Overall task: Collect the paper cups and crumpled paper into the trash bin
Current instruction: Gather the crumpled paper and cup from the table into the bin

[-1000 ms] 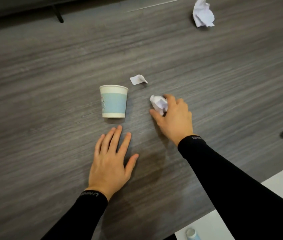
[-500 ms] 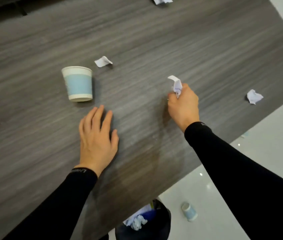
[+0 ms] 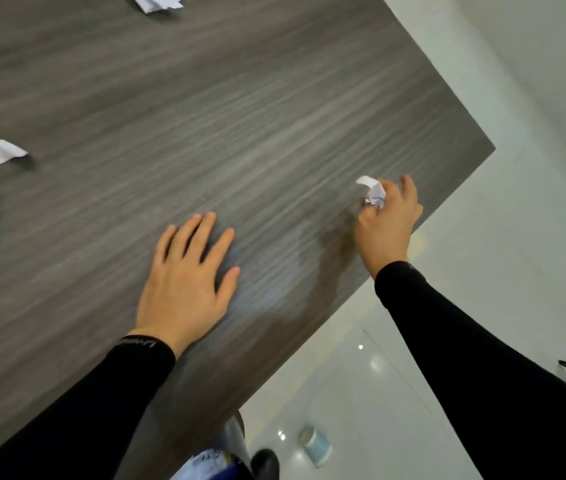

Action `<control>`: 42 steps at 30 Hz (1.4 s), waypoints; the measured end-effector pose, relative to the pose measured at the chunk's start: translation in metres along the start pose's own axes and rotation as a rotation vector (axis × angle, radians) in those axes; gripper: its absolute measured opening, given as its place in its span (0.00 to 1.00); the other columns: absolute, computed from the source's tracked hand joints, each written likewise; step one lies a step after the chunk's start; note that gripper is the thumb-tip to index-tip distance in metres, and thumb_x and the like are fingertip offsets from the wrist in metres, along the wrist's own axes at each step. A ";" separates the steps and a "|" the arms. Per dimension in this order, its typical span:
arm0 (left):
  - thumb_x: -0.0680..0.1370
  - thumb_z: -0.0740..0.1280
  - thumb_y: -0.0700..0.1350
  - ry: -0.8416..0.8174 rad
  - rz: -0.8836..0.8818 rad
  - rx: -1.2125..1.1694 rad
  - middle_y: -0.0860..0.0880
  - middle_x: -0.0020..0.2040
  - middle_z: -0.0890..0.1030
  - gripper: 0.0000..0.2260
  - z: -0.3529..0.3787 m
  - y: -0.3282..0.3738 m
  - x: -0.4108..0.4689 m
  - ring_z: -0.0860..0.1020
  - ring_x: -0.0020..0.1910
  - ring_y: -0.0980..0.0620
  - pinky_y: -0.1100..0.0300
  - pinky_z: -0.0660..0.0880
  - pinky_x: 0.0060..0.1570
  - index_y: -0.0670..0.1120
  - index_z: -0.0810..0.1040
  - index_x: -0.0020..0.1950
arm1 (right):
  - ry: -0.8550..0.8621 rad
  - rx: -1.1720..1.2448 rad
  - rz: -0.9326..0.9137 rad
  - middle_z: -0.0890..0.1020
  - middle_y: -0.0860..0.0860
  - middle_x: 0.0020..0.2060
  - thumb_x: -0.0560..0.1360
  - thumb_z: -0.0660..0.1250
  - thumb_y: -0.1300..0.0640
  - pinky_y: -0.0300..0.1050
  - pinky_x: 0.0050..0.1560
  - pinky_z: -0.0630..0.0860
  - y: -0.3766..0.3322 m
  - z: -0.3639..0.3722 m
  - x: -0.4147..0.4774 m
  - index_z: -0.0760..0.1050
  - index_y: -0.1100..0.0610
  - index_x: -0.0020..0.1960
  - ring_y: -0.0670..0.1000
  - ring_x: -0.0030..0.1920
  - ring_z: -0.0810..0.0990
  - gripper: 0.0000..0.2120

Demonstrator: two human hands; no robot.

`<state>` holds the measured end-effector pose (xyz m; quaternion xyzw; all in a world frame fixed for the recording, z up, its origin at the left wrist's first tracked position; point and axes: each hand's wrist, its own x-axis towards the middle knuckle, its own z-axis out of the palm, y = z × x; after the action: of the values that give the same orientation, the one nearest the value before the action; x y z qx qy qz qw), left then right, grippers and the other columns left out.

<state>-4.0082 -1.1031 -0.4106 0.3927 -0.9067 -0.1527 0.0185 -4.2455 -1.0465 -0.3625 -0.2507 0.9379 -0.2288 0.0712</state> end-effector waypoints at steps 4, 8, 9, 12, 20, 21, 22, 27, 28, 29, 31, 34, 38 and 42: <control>0.75 0.57 0.55 -0.002 -0.009 -0.008 0.40 0.70 0.71 0.24 -0.002 0.004 0.001 0.68 0.70 0.41 0.47 0.55 0.70 0.44 0.74 0.67 | -0.232 -0.116 0.029 0.55 0.60 0.75 0.75 0.53 0.65 0.59 0.68 0.59 0.011 0.015 0.031 0.64 0.56 0.71 0.59 0.74 0.54 0.24; 0.75 0.58 0.55 -0.022 -0.004 -0.007 0.41 0.70 0.71 0.24 -0.002 -0.001 0.004 0.68 0.70 0.43 0.47 0.56 0.70 0.45 0.74 0.67 | -0.203 -0.150 -0.129 0.73 0.62 0.63 0.74 0.60 0.60 0.49 0.64 0.63 0.002 0.033 0.028 0.75 0.57 0.63 0.62 0.65 0.68 0.18; 0.75 0.59 0.55 -0.025 -0.013 -0.026 0.41 0.70 0.72 0.23 -0.002 0.000 0.003 0.68 0.70 0.43 0.47 0.57 0.70 0.46 0.74 0.66 | -0.203 -0.121 -0.196 0.76 0.62 0.59 0.72 0.60 0.63 0.44 0.60 0.62 -0.001 0.037 0.023 0.77 0.58 0.59 0.63 0.62 0.71 0.18; 0.72 0.63 0.55 -0.038 -0.026 -0.141 0.42 0.67 0.75 0.23 -0.008 0.000 0.004 0.72 0.67 0.45 0.48 0.61 0.68 0.46 0.78 0.63 | -0.200 0.050 -0.271 0.78 0.63 0.48 0.64 0.59 0.75 0.34 0.48 0.61 -0.025 0.045 0.009 0.80 0.63 0.51 0.64 0.51 0.76 0.21; 0.72 0.59 0.58 0.007 -0.238 -0.034 0.40 0.65 0.76 0.24 -0.032 -0.072 0.045 0.68 0.65 0.43 0.47 0.59 0.67 0.48 0.77 0.63 | -0.229 0.200 -0.523 0.77 0.60 0.46 0.66 0.67 0.72 0.29 0.42 0.60 -0.153 0.063 0.049 0.79 0.61 0.54 0.53 0.45 0.76 0.17; 0.73 0.59 0.58 0.027 -0.223 -0.033 0.40 0.65 0.76 0.24 -0.027 -0.073 0.045 0.66 0.65 0.43 0.47 0.58 0.67 0.48 0.77 0.64 | -0.246 0.210 -0.553 0.77 0.60 0.48 0.68 0.67 0.70 0.27 0.42 0.60 -0.166 0.072 0.057 0.78 0.61 0.55 0.49 0.45 0.74 0.16; 0.72 0.60 0.57 0.044 -0.215 -0.036 0.40 0.65 0.76 0.24 -0.024 -0.072 0.045 0.66 0.66 0.44 0.47 0.58 0.67 0.48 0.77 0.64 | -0.269 0.213 -0.592 0.77 0.60 0.50 0.69 0.66 0.68 0.25 0.42 0.61 -0.178 0.080 0.063 0.78 0.61 0.55 0.44 0.44 0.70 0.15; 0.71 0.62 0.57 0.104 -0.214 -0.081 0.41 0.66 0.75 0.24 -0.023 -0.074 0.046 0.67 0.65 0.45 0.47 0.60 0.66 0.49 0.76 0.64 | -0.379 0.278 -0.658 0.71 0.58 0.60 0.69 0.63 0.69 0.19 0.46 0.62 -0.241 0.124 0.089 0.72 0.59 0.64 0.45 0.48 0.71 0.23; 0.71 0.63 0.57 0.122 -0.207 -0.086 0.41 0.66 0.76 0.24 -0.021 -0.074 0.046 0.67 0.65 0.45 0.46 0.61 0.66 0.49 0.77 0.64 | -0.425 0.267 -0.657 0.68 0.58 0.64 0.69 0.63 0.69 0.22 0.47 0.62 -0.250 0.134 0.095 0.70 0.57 0.67 0.50 0.52 0.73 0.26; 0.70 0.64 0.57 0.135 -0.198 -0.095 0.41 0.66 0.76 0.24 -0.020 -0.074 0.046 0.67 0.66 0.45 0.46 0.61 0.65 0.49 0.78 0.63 | -0.476 0.254 -0.655 0.64 0.58 0.68 0.70 0.62 0.69 0.24 0.49 0.61 -0.258 0.143 0.099 0.66 0.55 0.70 0.52 0.58 0.73 0.29; 0.68 0.65 0.57 0.141 -0.198 -0.096 0.42 0.66 0.76 0.24 -0.018 -0.074 0.047 0.68 0.66 0.45 0.46 0.62 0.65 0.49 0.78 0.62 | -0.544 0.209 -0.664 0.53 0.58 0.75 0.71 0.60 0.70 0.23 0.50 0.59 -0.270 0.159 0.108 0.61 0.51 0.73 0.54 0.65 0.69 0.33; 0.67 0.66 0.58 0.109 -0.220 -0.105 0.43 0.66 0.76 0.25 -0.016 -0.075 0.048 0.68 0.66 0.46 0.48 0.62 0.66 0.52 0.78 0.62 | -0.587 0.107 -0.670 0.38 0.57 0.76 0.72 0.58 0.67 0.32 0.57 0.63 -0.280 0.179 0.122 0.59 0.46 0.74 0.59 0.70 0.66 0.33; 0.69 0.65 0.59 0.088 -0.224 -0.102 0.43 0.68 0.74 0.25 -0.018 -0.077 0.048 0.67 0.67 0.47 0.48 0.60 0.67 0.52 0.76 0.64 | -0.621 -0.139 -0.733 0.55 0.56 0.75 0.72 0.58 0.63 0.47 0.56 0.69 -0.292 0.192 0.128 0.65 0.54 0.68 0.63 0.64 0.71 0.24; 0.71 0.63 0.58 0.070 -0.234 -0.121 0.43 0.68 0.74 0.23 -0.023 -0.076 0.047 0.67 0.68 0.47 0.48 0.58 0.69 0.51 0.76 0.64 | -0.529 -0.081 -0.839 0.75 0.56 0.60 0.69 0.59 0.67 0.44 0.46 0.69 -0.282 0.186 0.104 0.73 0.63 0.55 0.60 0.55 0.76 0.15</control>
<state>-3.9840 -1.1919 -0.4146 0.4991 -0.8426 -0.1943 0.0555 -4.1659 -1.3892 -0.3982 -0.6584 0.7143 -0.1299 0.1988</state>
